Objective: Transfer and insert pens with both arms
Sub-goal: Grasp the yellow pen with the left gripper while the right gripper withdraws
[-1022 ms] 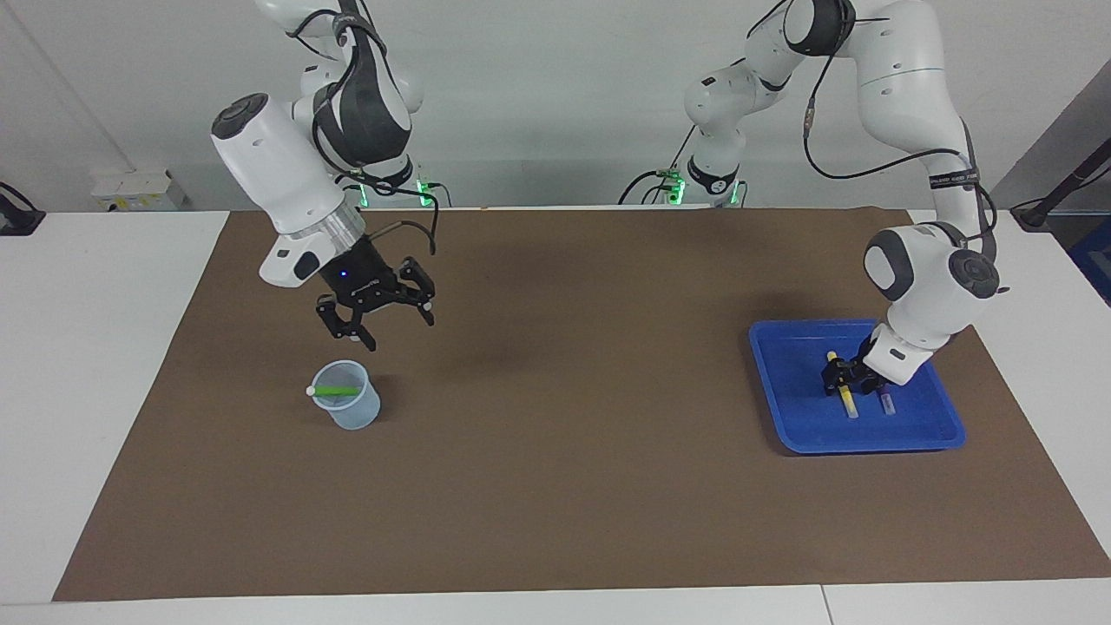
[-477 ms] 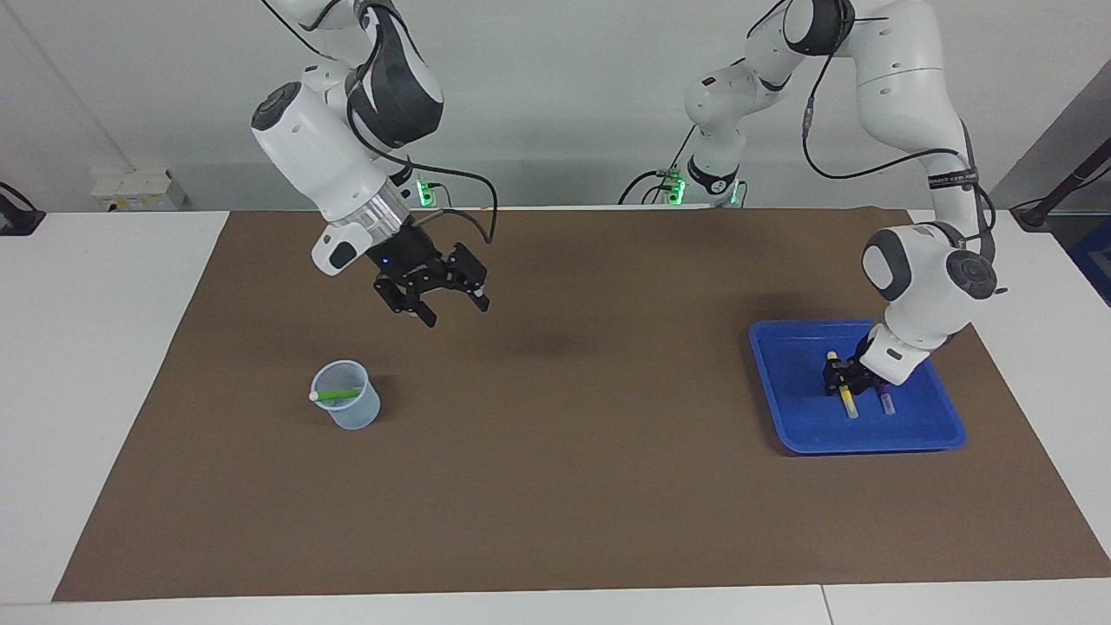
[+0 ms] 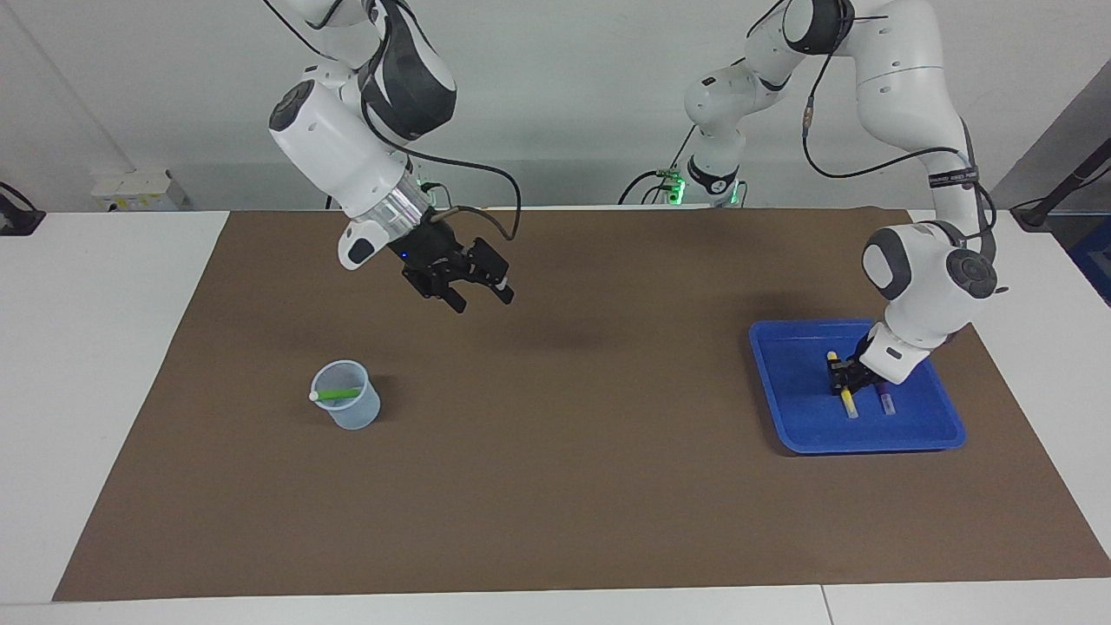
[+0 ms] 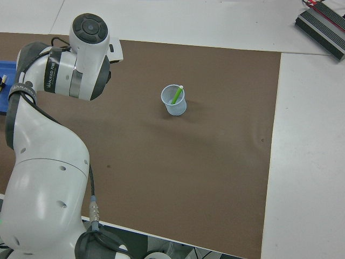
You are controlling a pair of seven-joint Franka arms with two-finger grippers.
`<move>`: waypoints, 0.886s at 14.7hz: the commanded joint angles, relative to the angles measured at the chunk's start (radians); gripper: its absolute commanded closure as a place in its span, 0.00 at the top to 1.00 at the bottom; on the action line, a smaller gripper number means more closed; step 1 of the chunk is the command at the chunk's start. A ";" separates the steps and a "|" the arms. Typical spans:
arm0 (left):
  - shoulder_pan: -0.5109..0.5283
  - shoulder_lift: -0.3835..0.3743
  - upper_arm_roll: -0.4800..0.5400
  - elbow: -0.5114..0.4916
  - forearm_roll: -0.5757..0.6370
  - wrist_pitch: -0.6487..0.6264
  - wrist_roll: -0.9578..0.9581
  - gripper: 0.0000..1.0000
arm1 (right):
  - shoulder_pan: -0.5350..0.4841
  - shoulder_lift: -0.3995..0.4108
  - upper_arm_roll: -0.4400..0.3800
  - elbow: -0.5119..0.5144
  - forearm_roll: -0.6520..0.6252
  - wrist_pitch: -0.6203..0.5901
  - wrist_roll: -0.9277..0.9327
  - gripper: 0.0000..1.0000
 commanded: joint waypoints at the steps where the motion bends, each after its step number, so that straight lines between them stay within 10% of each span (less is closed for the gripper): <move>1: -0.003 -0.019 0.001 -0.019 0.014 -0.014 0.003 0.29 | -0.003 -0.007 0.009 0.000 0.028 0.008 0.048 1.00; 5: -0.003 -0.020 0.000 -0.020 0.014 -0.026 0.003 0.00 | -0.003 -0.006 0.017 0.000 0.110 0.068 0.116 1.00; 13: -0.024 -0.008 -0.003 0.105 0.003 -0.199 -0.003 0.00 | 0.107 -0.009 0.017 -0.014 0.108 0.123 0.217 1.00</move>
